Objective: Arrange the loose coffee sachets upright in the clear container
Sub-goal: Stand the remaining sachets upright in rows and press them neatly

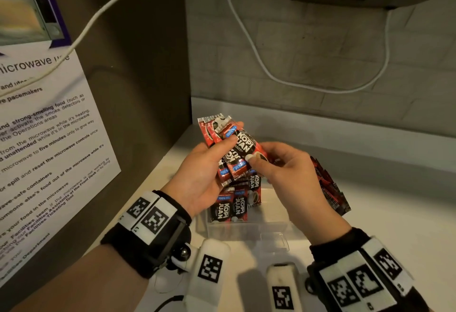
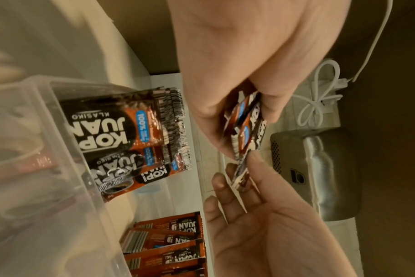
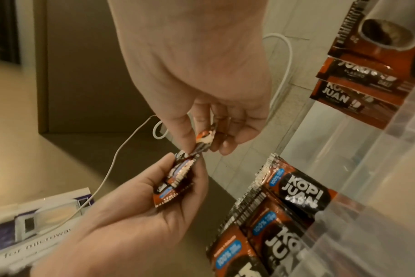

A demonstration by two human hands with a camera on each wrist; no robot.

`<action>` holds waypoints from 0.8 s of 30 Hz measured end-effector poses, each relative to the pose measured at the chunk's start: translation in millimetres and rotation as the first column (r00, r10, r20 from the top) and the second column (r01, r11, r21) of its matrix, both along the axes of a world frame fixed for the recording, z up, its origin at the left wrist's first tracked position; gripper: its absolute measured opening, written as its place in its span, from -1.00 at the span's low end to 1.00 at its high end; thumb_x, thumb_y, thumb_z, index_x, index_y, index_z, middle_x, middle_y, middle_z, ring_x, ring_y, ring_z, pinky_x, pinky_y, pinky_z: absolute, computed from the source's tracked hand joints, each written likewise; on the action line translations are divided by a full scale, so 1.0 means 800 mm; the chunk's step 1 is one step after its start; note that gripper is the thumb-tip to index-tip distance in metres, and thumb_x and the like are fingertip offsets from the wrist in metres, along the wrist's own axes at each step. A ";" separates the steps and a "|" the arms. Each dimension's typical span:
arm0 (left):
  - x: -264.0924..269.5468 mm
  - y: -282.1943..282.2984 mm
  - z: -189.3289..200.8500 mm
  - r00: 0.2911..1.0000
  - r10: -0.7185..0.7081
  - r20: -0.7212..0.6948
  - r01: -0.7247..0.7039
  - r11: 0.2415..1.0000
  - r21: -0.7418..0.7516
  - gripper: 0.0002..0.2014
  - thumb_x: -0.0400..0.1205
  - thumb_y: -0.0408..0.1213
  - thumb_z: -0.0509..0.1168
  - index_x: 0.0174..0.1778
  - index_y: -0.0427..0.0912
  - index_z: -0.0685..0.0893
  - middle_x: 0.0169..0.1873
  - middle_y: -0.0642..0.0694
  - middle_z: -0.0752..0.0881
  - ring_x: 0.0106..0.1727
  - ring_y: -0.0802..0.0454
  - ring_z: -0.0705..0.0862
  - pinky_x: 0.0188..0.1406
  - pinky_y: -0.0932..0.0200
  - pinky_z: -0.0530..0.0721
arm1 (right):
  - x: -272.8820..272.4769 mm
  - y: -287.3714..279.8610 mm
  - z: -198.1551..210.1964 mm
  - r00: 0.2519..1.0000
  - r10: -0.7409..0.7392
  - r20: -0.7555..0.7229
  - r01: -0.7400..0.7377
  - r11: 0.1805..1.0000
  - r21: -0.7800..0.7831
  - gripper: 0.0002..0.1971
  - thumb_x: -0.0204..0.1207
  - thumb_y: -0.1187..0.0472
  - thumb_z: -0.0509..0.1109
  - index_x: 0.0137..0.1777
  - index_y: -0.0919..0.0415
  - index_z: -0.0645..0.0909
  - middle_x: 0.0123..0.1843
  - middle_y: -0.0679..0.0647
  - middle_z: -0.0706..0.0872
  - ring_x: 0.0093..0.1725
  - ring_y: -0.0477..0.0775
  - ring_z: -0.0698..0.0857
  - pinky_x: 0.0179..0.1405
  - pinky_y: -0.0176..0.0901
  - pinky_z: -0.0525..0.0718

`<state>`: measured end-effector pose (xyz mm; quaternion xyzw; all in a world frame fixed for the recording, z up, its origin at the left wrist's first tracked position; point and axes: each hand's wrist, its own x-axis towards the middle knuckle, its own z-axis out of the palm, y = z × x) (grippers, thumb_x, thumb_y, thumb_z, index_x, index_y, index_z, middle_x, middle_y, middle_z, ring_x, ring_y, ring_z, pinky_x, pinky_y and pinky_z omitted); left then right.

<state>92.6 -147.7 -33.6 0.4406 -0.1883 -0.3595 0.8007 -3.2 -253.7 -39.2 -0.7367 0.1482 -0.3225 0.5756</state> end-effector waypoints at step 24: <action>-0.006 0.022 0.004 0.860 -0.509 0.036 0.463 0.808 0.365 -0.74 0.53 -0.05 0.36 -0.02 -0.18 0.67 -0.33 -0.13 0.71 -0.49 0.06 0.66 -0.49 0.16 0.71 | -0.002 -0.013 0.030 0.989 0.143 -0.040 -0.147 0.983 -0.107 -0.63 0.33 0.52 0.55 -0.11 0.03 0.57 -0.26 -0.04 0.69 -0.37 -0.09 0.63 -0.43 -0.27 0.63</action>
